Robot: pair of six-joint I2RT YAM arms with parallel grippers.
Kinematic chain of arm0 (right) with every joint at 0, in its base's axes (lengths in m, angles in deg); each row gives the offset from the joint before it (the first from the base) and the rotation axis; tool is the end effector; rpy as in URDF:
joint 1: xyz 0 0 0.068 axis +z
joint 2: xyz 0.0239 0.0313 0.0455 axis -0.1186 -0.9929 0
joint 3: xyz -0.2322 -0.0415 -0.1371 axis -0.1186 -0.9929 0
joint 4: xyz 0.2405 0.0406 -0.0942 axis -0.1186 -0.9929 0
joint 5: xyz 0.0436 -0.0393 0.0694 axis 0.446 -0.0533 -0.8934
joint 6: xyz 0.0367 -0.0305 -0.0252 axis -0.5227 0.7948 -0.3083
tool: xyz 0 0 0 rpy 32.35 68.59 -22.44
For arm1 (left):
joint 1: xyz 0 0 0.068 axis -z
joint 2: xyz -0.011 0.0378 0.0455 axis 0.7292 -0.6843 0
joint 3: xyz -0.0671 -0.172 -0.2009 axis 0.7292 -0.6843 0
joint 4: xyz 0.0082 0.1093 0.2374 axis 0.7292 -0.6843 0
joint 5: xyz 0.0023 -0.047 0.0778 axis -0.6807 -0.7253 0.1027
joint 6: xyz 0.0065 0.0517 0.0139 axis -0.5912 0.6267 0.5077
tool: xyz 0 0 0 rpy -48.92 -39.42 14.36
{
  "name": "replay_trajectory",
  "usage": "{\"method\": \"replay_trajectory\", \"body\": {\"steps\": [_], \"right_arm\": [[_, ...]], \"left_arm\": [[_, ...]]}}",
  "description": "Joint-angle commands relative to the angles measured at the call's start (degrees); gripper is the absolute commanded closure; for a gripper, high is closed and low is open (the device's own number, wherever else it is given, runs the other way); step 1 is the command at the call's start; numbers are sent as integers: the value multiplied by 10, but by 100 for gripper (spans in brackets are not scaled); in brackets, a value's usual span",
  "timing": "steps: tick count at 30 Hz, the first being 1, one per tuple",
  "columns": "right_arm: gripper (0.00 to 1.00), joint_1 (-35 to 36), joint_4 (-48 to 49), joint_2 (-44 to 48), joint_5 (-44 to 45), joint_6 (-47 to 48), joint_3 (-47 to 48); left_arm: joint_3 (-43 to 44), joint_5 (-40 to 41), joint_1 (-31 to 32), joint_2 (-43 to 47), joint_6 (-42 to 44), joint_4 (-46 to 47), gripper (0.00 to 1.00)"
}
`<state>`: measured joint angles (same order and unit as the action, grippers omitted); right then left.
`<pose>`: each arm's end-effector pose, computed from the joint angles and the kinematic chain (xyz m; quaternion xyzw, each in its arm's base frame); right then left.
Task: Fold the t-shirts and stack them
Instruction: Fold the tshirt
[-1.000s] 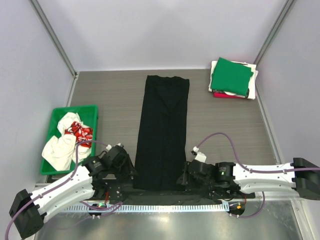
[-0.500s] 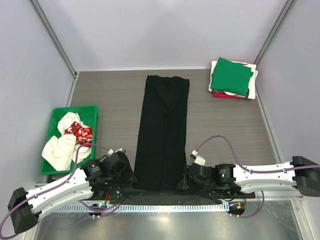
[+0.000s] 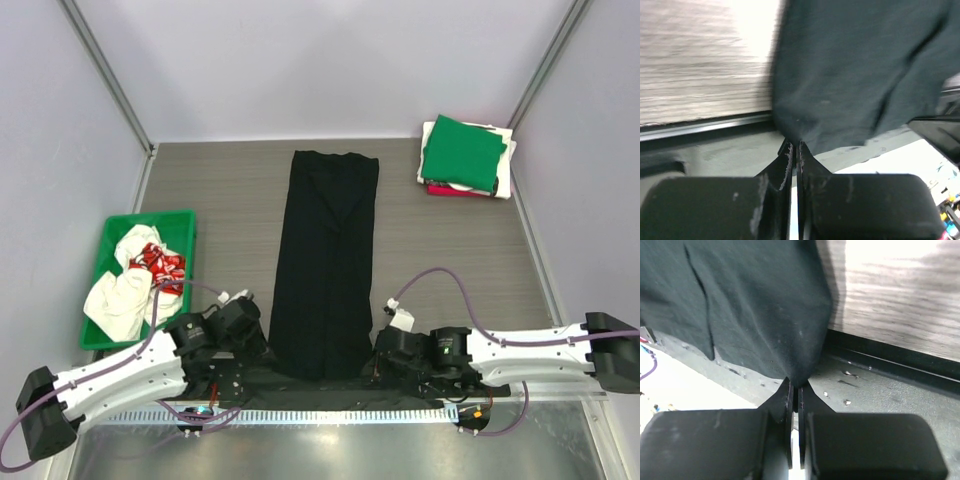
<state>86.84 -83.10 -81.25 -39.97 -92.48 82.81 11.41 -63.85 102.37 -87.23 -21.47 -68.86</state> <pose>0.0298 0.1467 0.1384 0.0526 0.9504 0.2910 0.0963 0.0634 -0.0972 0.1550 -0.1600 0.9532 -0.2470 0.0696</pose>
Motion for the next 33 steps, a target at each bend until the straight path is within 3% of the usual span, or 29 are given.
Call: {"method": "replay_trajectory", "body": {"steps": [1,12,22,33], "right_arm": [[99,-13,-19,6,55,30,59],[99,-181,-80,-73,51,235,232],[99,-364,-92,-188,3,389,390],[99,-500,-65,-295,-62,486,479]], "left_arm": [[84,64,3,-39,34,16,100],[315,167,-18,-207,168,-35,100],[443,72,-198,-329,281,17,100],[614,11,-292,-519,332,48,100]]}}
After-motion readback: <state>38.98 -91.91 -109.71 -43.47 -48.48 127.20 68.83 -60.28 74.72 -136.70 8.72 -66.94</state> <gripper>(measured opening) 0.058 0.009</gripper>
